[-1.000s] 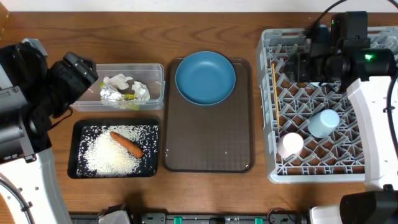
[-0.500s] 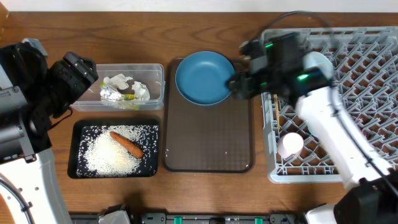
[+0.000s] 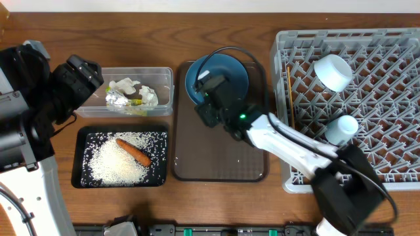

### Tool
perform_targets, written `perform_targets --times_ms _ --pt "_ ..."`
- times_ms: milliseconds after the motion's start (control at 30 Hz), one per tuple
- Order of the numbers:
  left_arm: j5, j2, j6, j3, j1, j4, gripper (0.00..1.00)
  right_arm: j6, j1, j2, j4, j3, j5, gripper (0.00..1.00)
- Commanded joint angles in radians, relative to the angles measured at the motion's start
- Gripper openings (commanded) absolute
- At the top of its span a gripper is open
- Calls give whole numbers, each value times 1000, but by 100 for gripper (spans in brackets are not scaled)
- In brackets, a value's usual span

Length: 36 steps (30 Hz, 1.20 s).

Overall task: Sort waste into correct bins and load items into the dishwasher rack
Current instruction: 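Move the right gripper left to the blue plate's edge on the tray, then close the right gripper on the blue plate's rim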

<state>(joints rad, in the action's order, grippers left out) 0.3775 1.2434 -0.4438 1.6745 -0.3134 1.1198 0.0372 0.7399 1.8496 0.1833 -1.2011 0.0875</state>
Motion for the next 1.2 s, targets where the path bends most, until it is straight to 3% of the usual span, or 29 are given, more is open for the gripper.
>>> perform_targets --times_ms 0,200,367,767,1033,1167 --pt "-8 -1 14 5 -4 2 82 -9 16 90 -24 11 13 66" --pt "-9 -2 13 5 -4 2 82 -9 16 149 -48 11 13 63" --pt "-8 -2 14 5 -4 2 82 -9 16 124 -37 10 13 38" --pt "-9 -2 14 5 -4 2 82 -9 16 -64 111 10 13 47" --pt "-9 -2 14 5 -4 2 82 -84 18 -32 113 11 -147 55" --pt "-9 -2 14 5 -4 2 82 -88 21 23 66 11 -112 55"
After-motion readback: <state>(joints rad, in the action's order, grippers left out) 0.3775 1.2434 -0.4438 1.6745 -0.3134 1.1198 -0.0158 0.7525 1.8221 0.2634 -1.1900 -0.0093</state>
